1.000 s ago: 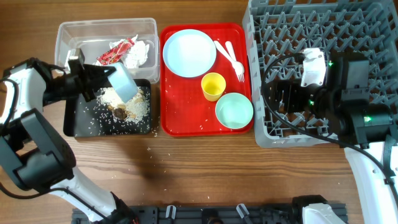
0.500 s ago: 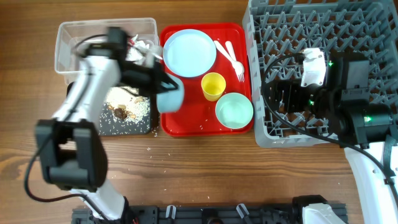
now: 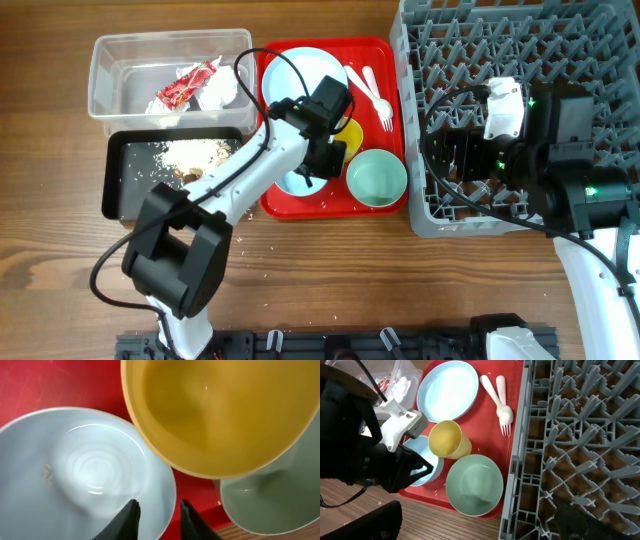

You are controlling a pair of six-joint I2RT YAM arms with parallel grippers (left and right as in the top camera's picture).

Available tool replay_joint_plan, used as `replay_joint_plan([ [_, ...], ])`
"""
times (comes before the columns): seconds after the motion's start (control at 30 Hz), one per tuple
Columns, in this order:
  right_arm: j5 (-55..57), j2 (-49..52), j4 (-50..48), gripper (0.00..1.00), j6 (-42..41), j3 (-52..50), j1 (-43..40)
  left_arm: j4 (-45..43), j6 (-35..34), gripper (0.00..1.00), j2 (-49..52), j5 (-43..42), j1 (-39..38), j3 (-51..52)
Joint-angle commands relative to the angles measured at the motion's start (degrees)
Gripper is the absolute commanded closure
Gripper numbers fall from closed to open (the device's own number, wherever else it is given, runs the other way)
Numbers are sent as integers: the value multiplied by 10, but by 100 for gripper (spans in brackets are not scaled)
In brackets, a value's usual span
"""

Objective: Sort waste into correct bins and load items into the dishwasher rack
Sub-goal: 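Set the empty blue bowl back on the red tray, then grasp the yellow cup with the left gripper and lift it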

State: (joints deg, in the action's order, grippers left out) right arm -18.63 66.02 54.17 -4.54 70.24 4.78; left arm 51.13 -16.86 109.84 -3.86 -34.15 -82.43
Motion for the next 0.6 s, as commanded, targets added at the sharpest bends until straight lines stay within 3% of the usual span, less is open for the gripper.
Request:
replay_joint_plan([
  [0.0, -6, 2, -1, 0, -6, 11, 0, 0, -14, 69, 3, 18, 1, -1],
  [0.2, -6, 2, -2, 0, -6, 11, 0, 37, -20, 59, -25, 7, 18, -75],
  [0.3, -6, 8, -6, 0, -6, 11, 0, 15, 0, 53, -34, 7, 26, -109],
  [0.43, -7, 26, -5, 0, -6, 11, 0, -38, 15, 53, -7, 7, 40, -108],
  [0.57, -8, 35, -5, 0, -19, 11, 0, -64, 17, 59, 37, 7, 41, -108],
])
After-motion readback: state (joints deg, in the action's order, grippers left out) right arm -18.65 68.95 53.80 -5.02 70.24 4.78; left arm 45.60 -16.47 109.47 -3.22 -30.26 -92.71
